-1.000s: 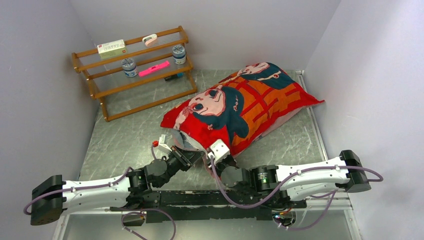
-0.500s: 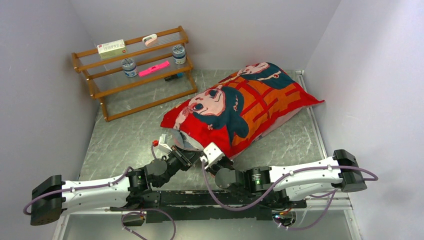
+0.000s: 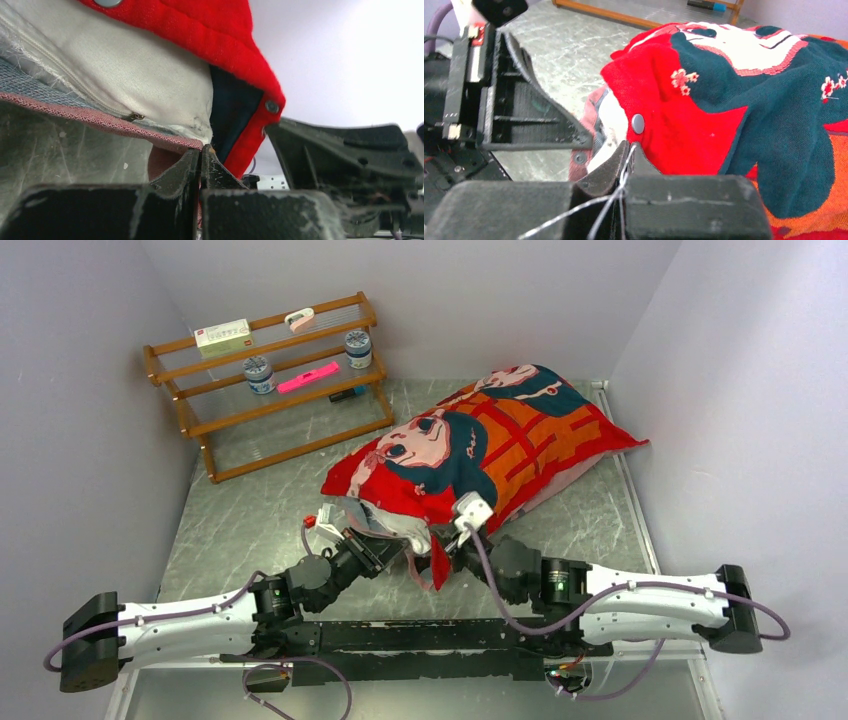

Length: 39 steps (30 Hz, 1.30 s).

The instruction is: Put the pillow into the pillowcase

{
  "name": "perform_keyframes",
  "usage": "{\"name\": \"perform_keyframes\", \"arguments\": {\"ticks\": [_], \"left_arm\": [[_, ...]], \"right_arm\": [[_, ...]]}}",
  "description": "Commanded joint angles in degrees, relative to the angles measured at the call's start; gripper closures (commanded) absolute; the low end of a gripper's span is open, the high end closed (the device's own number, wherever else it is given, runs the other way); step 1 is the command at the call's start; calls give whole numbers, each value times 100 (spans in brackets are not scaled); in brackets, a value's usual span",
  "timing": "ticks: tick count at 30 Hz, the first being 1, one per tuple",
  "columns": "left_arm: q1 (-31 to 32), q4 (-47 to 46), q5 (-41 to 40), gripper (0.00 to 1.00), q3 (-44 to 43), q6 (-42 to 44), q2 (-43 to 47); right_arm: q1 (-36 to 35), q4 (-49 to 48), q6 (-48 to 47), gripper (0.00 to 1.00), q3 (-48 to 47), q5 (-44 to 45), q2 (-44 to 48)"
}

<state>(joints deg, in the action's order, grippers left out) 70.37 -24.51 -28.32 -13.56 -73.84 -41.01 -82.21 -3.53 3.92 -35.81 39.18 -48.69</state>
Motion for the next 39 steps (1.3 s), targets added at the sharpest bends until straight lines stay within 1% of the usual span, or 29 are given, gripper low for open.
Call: {"name": "perform_keyframes", "arguments": {"ticks": [1,5,10,13,18,24,30,35,39], "left_arm": [[13,-462,78,95,-447,324,104],[12,-540,49,95,-422,365,152],[17,-341,-99,95,-454,245,222],[12,-437,-201,95,-340,67,288],[12,-231,-296,95,-364,19,359],[12,-507,-235,95,-301,-23,224],[14,-511,-241,95,-232,-142,229],[12,-426,-305,95,-269,-211,194],[12,-662,-257,95,-234,-292,29]], "right_arm": [[596,-116,455,100,69,-1731,118],[617,-7,394,100,-126,-2102,-250],[613,-4,320,100,-297,-2654,-707],[616,81,320,100,-327,-2542,-817],[615,86,327,100,-198,-2429,-646],[613,-61,336,100,-148,-2615,-682],[611,-187,383,100,-126,-2699,-798],[611,-62,498,100,-205,-2519,-844],[607,-104,568,100,-144,-2431,-835]]}}
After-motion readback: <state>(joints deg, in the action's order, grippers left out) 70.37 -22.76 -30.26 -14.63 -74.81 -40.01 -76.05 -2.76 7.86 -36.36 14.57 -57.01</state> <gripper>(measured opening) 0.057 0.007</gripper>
